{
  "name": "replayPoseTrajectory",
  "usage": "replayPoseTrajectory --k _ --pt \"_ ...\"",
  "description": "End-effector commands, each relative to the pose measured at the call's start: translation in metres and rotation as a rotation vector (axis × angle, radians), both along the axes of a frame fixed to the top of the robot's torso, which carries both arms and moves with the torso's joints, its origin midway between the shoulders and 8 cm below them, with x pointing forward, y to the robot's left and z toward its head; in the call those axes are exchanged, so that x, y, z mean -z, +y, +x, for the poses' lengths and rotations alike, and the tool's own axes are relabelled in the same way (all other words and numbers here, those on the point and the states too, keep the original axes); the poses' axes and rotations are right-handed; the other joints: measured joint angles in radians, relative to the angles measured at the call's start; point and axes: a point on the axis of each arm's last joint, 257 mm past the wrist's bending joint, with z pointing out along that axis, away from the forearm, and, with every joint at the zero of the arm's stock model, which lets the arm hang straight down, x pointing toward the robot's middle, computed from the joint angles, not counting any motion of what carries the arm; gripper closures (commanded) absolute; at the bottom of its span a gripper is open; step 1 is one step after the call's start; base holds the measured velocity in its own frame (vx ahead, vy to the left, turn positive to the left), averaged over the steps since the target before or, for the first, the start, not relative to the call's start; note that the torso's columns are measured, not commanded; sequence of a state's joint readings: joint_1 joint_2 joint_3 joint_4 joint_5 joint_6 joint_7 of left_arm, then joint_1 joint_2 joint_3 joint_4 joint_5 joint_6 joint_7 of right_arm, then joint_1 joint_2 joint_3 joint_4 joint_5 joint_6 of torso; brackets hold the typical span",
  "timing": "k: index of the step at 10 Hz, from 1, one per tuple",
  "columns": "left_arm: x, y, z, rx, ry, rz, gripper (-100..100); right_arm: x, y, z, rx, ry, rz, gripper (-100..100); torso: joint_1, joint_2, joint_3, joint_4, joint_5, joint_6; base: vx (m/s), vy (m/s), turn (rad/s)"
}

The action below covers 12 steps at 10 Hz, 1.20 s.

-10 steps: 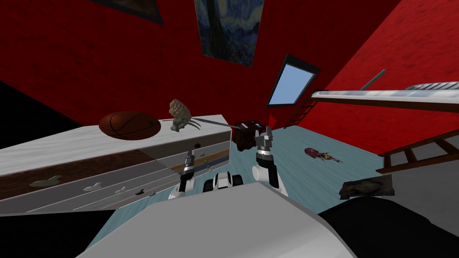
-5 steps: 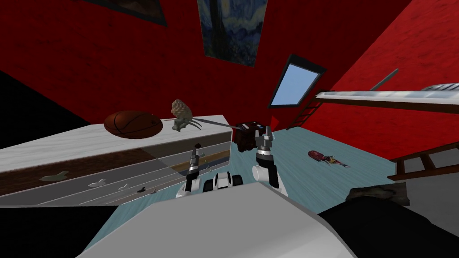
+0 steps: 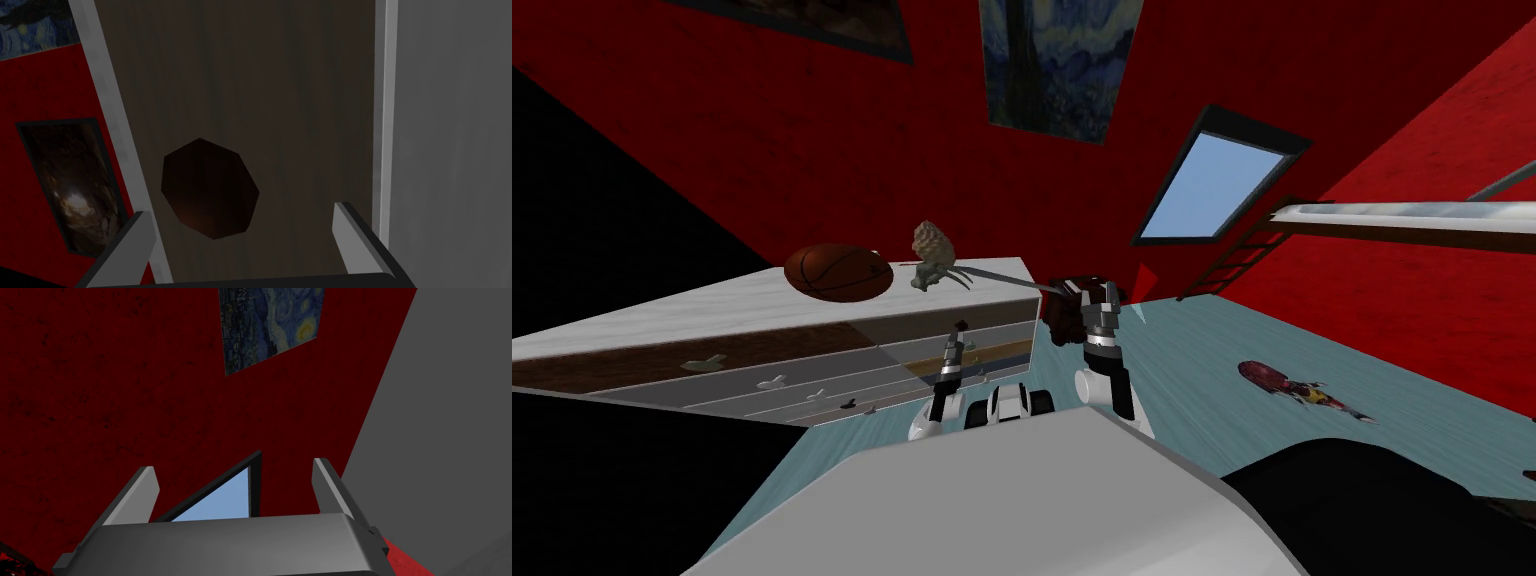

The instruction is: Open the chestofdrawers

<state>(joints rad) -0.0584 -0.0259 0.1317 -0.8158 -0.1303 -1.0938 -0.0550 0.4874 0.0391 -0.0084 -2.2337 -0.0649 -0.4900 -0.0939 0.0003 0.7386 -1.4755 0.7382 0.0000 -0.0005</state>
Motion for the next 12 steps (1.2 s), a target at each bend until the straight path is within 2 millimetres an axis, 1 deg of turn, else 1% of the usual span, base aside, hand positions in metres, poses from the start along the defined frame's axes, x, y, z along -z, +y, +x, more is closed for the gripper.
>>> replayPoseTrajectory --k 1,2,3,4,5,6,7,8,9,12 --pt "-0.001 -0.008 0.001 0.023 0.002 0.0 -100 0.0 0.0 0.0 0.0 0.0 0.0 0 -0.001 -0.001 -0.001 0.0 0.0 0.001 0.024 -0.018 0.042" --pt "0.0 0.001 0.001 0.002 0.002 -0.001 100 0.0 0.0 0.0 0.0 0.0 0.0 0 0.0 0.001 0.0 0.0 0.0 0.001 -0.025 0.009 -0.275" --pt "0.003 0.013 -0.003 -0.035 0.002 -0.001 100 0.0 0.0 0.0 0.0 0.0 0.0 0 0.001 0.002 0.002 0.0 0.001 0.002 -0.081 0.048 -0.365" --pt "0.005 0.019 -0.006 -0.053 0.002 -0.001 100 0.0 0.0 0.0 -0.001 -0.001 0.0 0 0.004 -0.004 -0.001 -0.003 0.003 0.004 -0.098 0.038 -0.249" --pt "0.006 0.025 -0.009 -0.071 0.002 -0.001 100 0.0 0.0 0.0 0.0 0.0 0.0 0 0.002 -0.005 -0.003 -0.003 0.002 0.002 -0.072 0.024 -0.207" --pt "0.01 0.037 -0.014 -0.108 0.003 -0.001 100 0.0 0.0 0.0 0.0 0.0 0.0 0 0.002 -0.007 -0.004 -0.004 0.002 0.0 -0.065 0.027 -0.29" --pt "0.011 0.043 -0.017 -0.126 0.003 -0.001 100 0.0 0.0 0.0 0.0 0.0 0.0 0 0.002 -0.006 -0.004 -0.004 0.002 0.0 -0.06 0.02 -0.216" --pt "0.01 0.038 -0.013 -0.111 0.001 -0.002 100 0.0 0.0 0.0 0.0 0.0 0.0 0 0.001 -0.004 -0.003 -0.002 0.001 0.0 -0.025 0.008 -0.034" --pt "0.007 0.031 -0.004 -0.097 -0.001 -0.005 100 0.0 0.0 0.0 0.0 0.0 0.0 0 0.0 -0.003 -0.002 -0.001 0.0 0.0 -0.077 -0.023 0.156" --pt "0.003 0.019 0.011 -0.072 0.0 -0.007 100 0.0 0.0 0.0 0.0 0.0 0.0 0 -0.001 0.004 0.002 0.001 0.0 0.0 -0.122 -0.028 0.123"
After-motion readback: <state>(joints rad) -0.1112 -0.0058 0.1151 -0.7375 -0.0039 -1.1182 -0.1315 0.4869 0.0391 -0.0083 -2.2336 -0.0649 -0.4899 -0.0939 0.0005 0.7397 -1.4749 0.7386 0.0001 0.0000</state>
